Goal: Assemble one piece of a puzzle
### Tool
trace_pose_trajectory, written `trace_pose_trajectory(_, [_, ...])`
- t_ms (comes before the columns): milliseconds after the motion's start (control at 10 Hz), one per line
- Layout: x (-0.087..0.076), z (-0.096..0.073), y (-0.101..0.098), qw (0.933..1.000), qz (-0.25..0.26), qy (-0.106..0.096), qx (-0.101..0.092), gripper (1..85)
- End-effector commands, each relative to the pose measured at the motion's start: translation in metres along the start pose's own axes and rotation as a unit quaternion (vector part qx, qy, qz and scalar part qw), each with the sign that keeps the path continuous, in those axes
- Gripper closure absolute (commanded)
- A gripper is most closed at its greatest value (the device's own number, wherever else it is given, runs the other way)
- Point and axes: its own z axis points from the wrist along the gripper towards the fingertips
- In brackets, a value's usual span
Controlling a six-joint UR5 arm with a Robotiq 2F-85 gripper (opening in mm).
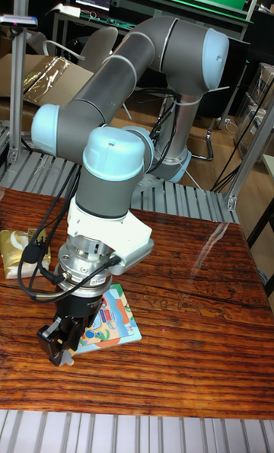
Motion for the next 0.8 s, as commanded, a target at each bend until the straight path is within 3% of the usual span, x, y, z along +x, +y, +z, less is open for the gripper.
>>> trace_pose_trajectory(0, [0.0024,0.0001,-0.0013,1.0000,0.007,-0.001,-0.001,56.0])
trace_pose_trajectory(700, [0.0040,0.0024,-0.0015,1.0000,0.004,0.004,-0.002,56.0])
